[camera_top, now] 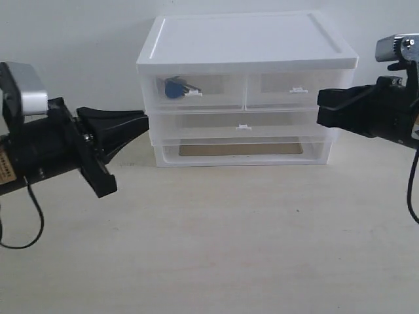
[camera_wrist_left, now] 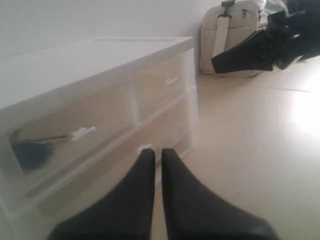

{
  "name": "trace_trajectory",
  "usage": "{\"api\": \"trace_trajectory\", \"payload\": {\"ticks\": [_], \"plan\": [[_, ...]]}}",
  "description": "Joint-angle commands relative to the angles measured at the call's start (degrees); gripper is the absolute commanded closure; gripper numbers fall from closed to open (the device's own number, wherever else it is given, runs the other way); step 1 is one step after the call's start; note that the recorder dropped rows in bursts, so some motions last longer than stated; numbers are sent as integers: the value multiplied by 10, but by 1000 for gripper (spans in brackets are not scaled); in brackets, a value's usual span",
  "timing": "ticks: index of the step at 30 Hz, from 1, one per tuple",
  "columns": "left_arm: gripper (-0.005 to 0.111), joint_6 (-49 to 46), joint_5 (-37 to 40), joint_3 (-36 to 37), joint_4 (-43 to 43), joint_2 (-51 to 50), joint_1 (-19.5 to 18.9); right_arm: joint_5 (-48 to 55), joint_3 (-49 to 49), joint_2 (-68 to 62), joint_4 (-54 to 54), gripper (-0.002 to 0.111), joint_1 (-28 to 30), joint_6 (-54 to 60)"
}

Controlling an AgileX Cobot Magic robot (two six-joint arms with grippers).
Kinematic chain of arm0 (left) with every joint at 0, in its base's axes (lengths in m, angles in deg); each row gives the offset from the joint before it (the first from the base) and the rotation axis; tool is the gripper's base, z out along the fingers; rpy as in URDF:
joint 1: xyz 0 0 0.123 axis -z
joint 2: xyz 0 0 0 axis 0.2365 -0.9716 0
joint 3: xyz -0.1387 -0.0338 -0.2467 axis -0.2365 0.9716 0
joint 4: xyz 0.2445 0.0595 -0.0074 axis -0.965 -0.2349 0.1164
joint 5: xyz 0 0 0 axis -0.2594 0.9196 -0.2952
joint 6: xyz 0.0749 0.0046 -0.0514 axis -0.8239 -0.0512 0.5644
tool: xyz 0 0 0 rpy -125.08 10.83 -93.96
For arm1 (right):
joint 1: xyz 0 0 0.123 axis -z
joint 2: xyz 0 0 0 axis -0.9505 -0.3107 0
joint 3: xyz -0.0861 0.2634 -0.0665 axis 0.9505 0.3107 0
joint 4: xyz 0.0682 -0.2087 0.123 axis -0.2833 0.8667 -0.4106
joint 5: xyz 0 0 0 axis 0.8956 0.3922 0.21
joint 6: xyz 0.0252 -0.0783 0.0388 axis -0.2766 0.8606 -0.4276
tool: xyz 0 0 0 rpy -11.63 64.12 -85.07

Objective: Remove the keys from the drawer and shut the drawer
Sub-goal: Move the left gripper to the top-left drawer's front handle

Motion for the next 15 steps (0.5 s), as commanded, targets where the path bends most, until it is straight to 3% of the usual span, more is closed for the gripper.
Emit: {"api": "trace_trajectory", "payload": {"ticks": [1,15], "plan": [[102,-51,39,-50,43,-47,16,-7,-28,-36,0,107,-2,27],[102,-78,93,-224,70,-193,18,8,-101,-111,-6,107,-1,74]]}}
